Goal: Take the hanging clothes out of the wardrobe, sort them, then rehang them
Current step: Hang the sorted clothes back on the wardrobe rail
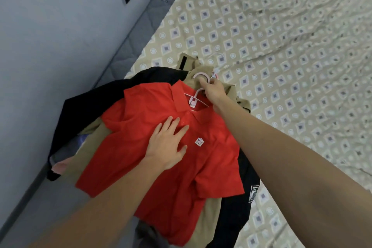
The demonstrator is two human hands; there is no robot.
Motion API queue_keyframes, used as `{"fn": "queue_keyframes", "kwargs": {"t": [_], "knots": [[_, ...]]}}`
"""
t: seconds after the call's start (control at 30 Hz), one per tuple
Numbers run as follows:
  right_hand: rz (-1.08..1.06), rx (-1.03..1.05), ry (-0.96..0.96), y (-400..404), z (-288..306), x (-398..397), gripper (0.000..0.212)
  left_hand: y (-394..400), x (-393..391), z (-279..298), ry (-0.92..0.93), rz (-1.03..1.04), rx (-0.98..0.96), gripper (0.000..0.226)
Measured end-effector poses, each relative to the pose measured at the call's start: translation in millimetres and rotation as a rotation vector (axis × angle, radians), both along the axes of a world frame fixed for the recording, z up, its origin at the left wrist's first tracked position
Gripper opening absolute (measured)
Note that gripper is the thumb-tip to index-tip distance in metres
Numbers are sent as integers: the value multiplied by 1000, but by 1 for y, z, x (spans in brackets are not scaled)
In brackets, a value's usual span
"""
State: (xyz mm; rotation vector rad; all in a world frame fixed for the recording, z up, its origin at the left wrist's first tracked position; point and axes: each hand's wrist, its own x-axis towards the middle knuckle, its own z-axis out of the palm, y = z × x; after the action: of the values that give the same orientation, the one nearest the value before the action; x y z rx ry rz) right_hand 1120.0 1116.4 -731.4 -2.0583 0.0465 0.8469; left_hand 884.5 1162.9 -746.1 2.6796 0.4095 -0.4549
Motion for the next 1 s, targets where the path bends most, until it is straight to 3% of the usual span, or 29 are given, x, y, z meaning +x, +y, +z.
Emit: {"fn": "queue_keyframes", "kwargs": {"t": [0.27,0.43,0.53,0.6,0.67,0.87,1.0], "knots": [[26,89,-218,-2,69,7,35,1,0,17,48,8,-23,72],[323,68,-56,-10,113,-21,34,-8,2,39,86,57,-25,73],[381,13,-102,-22,115,-22,39,-15,9,43,85,65,-6,74],[432,-44,-130,-27,116,-20,55,-22,11,43,82,74,4,73],[490,-52,-84,-34,130,-25,52,-28,13,44,76,80,14,73],[410,259,105,-48,191,-43,39,-36,4,67,-47,101,53,76],[456,347,47,-52,256,-62,37,-45,-19,115,-193,151,110,79]]}}
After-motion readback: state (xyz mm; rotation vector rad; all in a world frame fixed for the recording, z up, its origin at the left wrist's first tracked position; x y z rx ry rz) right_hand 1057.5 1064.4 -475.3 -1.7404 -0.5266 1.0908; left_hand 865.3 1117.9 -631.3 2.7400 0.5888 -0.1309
